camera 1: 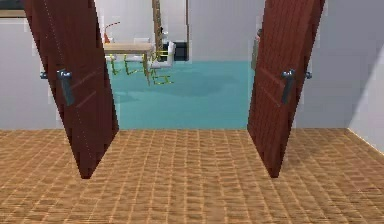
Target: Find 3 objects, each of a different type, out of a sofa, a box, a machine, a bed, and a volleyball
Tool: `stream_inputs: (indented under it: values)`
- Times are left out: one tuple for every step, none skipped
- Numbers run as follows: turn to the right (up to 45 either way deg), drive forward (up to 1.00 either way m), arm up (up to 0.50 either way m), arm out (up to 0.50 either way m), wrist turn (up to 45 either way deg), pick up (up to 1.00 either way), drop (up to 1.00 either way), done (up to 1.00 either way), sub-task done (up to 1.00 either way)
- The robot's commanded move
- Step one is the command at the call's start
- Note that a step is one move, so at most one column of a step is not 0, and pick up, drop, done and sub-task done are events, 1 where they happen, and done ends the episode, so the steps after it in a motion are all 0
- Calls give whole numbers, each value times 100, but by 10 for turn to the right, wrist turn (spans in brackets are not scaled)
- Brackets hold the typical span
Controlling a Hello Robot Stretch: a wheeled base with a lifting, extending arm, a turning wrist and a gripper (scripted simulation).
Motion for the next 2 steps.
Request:
stream_inputs:
  values:
    - [30, 0, 0, 0, 0, 0, 0, 0, 0]
    - [0, 100, 0, 0, 0, 0, 0, 0, 0]
